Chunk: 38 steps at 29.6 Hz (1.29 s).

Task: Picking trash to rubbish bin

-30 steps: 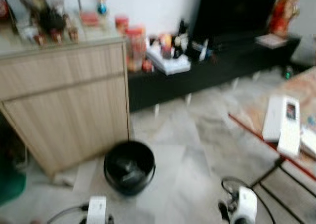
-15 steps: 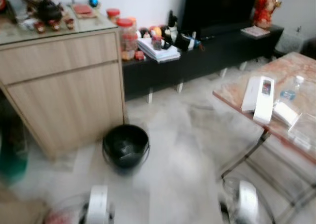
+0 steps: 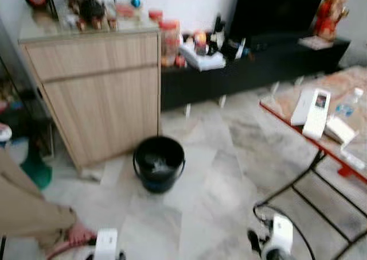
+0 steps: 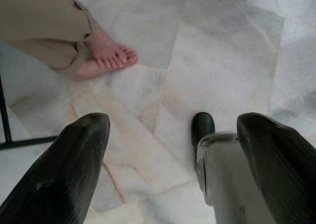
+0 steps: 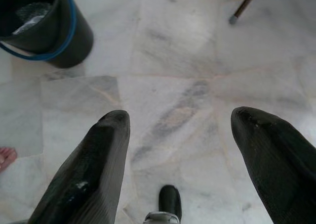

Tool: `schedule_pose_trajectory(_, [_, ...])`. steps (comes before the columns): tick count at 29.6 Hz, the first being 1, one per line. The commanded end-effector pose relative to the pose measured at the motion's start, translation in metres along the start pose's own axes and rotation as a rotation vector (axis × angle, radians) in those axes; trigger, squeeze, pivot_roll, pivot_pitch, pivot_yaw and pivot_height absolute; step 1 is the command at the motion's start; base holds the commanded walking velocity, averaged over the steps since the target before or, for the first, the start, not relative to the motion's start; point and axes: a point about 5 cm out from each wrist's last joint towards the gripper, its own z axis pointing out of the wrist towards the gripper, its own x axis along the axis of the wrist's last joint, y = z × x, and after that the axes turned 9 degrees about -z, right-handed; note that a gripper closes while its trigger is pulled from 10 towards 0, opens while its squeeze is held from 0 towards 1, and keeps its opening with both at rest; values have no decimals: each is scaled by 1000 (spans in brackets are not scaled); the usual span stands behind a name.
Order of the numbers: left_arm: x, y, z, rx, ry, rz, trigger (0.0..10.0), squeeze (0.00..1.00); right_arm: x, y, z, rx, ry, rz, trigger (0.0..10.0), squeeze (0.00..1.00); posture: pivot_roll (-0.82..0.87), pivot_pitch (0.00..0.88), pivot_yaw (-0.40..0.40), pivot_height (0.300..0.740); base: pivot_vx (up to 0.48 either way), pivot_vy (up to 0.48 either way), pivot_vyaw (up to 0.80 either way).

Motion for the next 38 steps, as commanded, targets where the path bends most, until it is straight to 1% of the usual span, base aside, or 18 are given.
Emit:
schedule_pose_trajectory(1, [6,8,1,-24,16,1,10000,0,5,4,0,-18,20,5,10000,0,-102,0,-115,740,0,0,0])
schedule_pose_trajectory(8, [9,8,2,-26,25,7,10000,0,12,0,2,-1,49,-17,10000,0,-105,0,-108,740,0,0,0])
schedule_pose_trajectory(9, [16,10,3,-28,61,6,10000,0,21,-2,3,11,85,-43,10000,0,-105,0,-108,740,0,0,0])
schedule_pose_trajectory(12, [35,12,5,-26,150,0,10000,0,40,-6,5,29,169,-72,10000,0,-101,0,-104,740,0,0,0])
schedule_pose_trajectory(14, [59,13,6,-18,263,-7,10000,0,62,-11,6,62,264,-103,10000,0,-102,0,-100,740,0,0,0])
schedule_pose_trajectory(16, [66,13,6,-17,299,-8,10000,0,69,-14,6,77,293,-108,10000,0,-102,0,-98,740,0,0,0])
schedule_pose_trajectory(18, [79,15,6,-22,358,-14,10000,0,82,-18,6,94,340,-125,10000,0,-100,0,-97,740,0,0,0])
schedule_pose_trajectory(19, [89,16,6,-26,395,-12,10000,0,92,-22,6,108,374,-127,10000,0,-95,0,-96,740,0,0,0])
schedule_pose_trajectory(20, [91,17,6,-27,404,-10,10000,0,94,-23,5,112,385,-125,10000,0,-95,0,-96,740,0,0,0])
schedule_pose_trajectory(23, [102,22,7,-39,419,-9,10000,0,110,-34,6,134,420,-134,10000,0,-80,0,-98,740,0,0,0])
schedule_pose_trajectory(25, [102,23,7,-43,415,-7,10000,0,113,-36,6,143,428,-133,10000,0,-81,0,-97,740,0,0,0])
schedule_pose_trajectory(27, [97,26,7,-59,388,6,10000,0,116,-41,6,153,435,-143,10000,0,-83,0,-93,740,0,0,0])
schedule_pose_trajectory(30, [83,26,7,-63,332,25,10000,0,109,-37,7,132,401,-149,10000,0,-82,0,-90,740,0,0,0])
schedule_pose_trajectory(32, [63,20,7,-47,253,14,10000,0,92,-29,8,104,335,-150,10000,0,-81,0,-89,740,0,0,0])
schedule_pose_trajectory(33, [50,14,7,-33,202,10,10000,0,79,-23,8,80,287,-144,10000,0,-79,0,-87,740,0,0,0])
schedule_pose_trajectory(34, [50,14,7,-33,202,10,10000,0,79,-23,8,80,287,-144,10000,0,-79,0,-87,740,0,0,0])
schedule_pose_trajectory(35, [38,9,6,-20,148,21,10000,0,67,-16,8,53,241,-131,10000,0,-79,0,-87,740,0,0,0])
schedule_pose_trajectory(38, [18,1,4,-2,71,31,10000,0,47,-6,7,5,165,-109,10000,0,-77,0,-82,740,0,0,0])
